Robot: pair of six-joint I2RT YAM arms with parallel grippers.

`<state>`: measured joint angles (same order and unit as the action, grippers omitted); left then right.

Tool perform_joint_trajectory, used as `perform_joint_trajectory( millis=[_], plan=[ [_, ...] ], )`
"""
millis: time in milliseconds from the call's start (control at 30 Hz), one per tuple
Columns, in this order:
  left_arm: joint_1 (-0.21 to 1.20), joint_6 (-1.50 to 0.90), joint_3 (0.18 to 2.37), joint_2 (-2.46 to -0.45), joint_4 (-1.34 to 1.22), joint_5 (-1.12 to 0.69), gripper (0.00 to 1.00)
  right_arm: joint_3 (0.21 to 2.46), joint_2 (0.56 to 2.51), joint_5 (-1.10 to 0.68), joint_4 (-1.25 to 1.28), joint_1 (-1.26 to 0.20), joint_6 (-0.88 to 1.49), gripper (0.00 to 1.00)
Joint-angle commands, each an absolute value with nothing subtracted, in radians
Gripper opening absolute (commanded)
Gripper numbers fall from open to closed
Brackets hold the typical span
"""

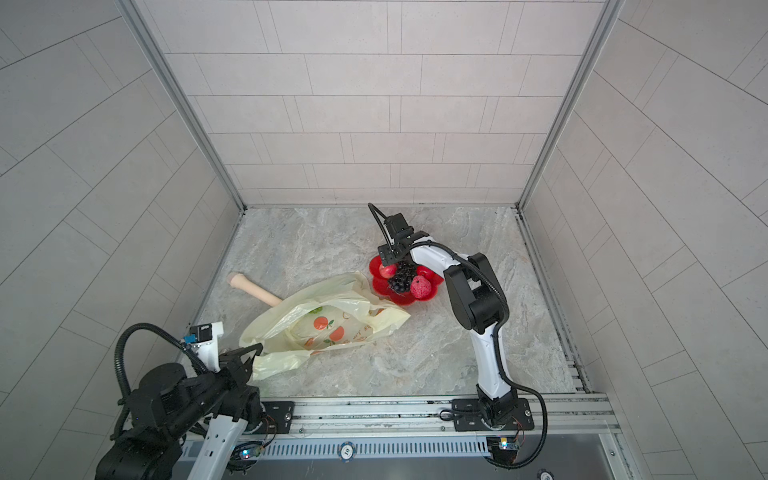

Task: Take fruits out of the plastic bag
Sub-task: Place the fake fruit on the plate.

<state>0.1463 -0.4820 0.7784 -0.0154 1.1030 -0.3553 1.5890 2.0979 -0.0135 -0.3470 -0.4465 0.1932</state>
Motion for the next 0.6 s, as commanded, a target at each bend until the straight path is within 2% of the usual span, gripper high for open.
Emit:
perform_joint_trajectory(
  millis=[0, 400, 500, 567],
  plan=[
    [0.14, -0.483, 0.77, -0.004, 1.08, -0.362, 0.0, 1.578, 2.023, 0.018, -0.344, -0.445, 0.201, 0.91],
    [0.129, -0.481, 0.767, -0.003, 1.078, -0.37, 0.0, 1.575, 1.956, -0.001, -0.327, -0.453, 0.198, 0.89],
    [0.126, -0.482, 0.768, -0.004, 1.077, -0.37, 0.0, 1.58, 1.962, -0.029, -0.318, -0.454, 0.193, 0.83],
    [0.122, -0.479, 0.767, -0.003, 1.075, -0.371, 0.0, 1.593, 1.973, -0.05, -0.319, -0.458, 0.189, 0.73]
  ],
)
